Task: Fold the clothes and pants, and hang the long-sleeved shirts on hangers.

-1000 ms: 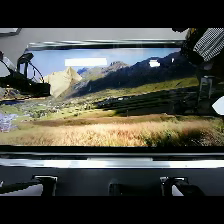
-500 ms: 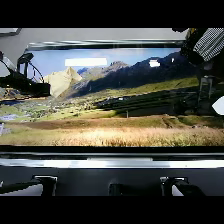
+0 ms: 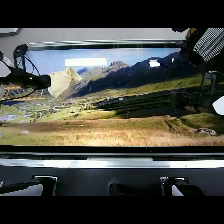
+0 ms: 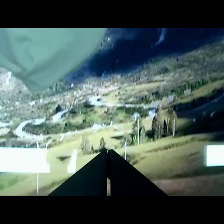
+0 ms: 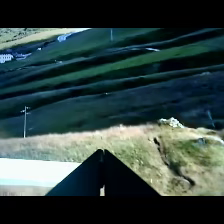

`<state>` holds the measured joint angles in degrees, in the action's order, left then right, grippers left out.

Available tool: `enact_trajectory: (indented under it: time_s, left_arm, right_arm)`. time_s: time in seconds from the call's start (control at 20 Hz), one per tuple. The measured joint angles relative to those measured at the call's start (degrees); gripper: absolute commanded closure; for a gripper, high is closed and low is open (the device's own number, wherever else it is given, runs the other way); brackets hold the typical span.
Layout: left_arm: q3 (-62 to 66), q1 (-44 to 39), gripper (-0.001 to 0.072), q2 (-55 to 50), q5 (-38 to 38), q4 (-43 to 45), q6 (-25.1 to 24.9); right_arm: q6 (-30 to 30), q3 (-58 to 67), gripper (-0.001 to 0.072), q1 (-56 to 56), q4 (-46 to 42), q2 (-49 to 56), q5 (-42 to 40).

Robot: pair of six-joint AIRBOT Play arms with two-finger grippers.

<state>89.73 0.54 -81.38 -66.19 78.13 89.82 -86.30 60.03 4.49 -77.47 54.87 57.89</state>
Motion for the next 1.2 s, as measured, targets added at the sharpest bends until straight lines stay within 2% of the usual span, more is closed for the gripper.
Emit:
enact_trajectory:
  time_s: [0.2, 0.35, 0.4, 0.45, 0.5, 0.55, 0.75, 0.85, 1.0, 1.2]
  left_arm:
    - [0.00, -0.17, 0.0686, -0.09, 12.90, -0.50, 0.48]
    - [0.00, -0.26, 0.0686, -0.11, 19.78, -1.95, 0.63]
    - [0.00, -0.26, 0.0679, -0.15, 21.53, -2.32, 0.72]
    - [0.00, -0.26, 0.0473, -0.17, 23.19, -2.64, 0.79]
    - [0.00, -0.24, 0.0002, -0.20, 24.44, -2.89, 0.79]
    - [0.00, -0.26, -0.0013, -0.28, 25.20, -3.15, 0.81]
    - [0.24, -0.24, -0.0007, -1.77, 26.82, -2.49, 0.76]
    - [2.36, 0.00, -0.0008, -4.70, 26.29, 1.05, 3.98]
    - [11.13, 1.46, -0.0010, -13.20, 17.81, 8.07, 13.09]
    - [21.70, 2.80, -0.0013, -25.20, 4.17, 10.86, 19.12]
  right_arm:
    - [0.17, 0.00, 0.0668, 0.00, -1.84, 0.00, -4.26]
    - [0.17, 0.00, 0.0659, 0.00, -2.84, 0.02, -6.84]
    - [0.17, 0.00, 0.0491, 0.00, -3.13, 0.04, -7.45]
    - [0.17, 0.00, 0.0079, 0.00, -3.21, 0.04, -8.02]
    - [0.17, 0.00, 0.0016, 0.00, -3.37, 0.04, -8.50]
    - [0.17, 0.00, -0.0001, 0.00, -3.56, 0.04, -8.79]
    - [0.17, 0.00, 0.0018, 0.00, -3.56, 0.04, -9.22]
    - [0.15, 0.00, 0.0019, 0.00, -3.30, 0.04, -8.81]
    - [-0.09, 0.00, 0.0037, 0.00, -2.89, 0.04, -8.28]
    - [-0.07, 0.00, 0.0037, 0.00, -1.42, 0.04, -7.52]
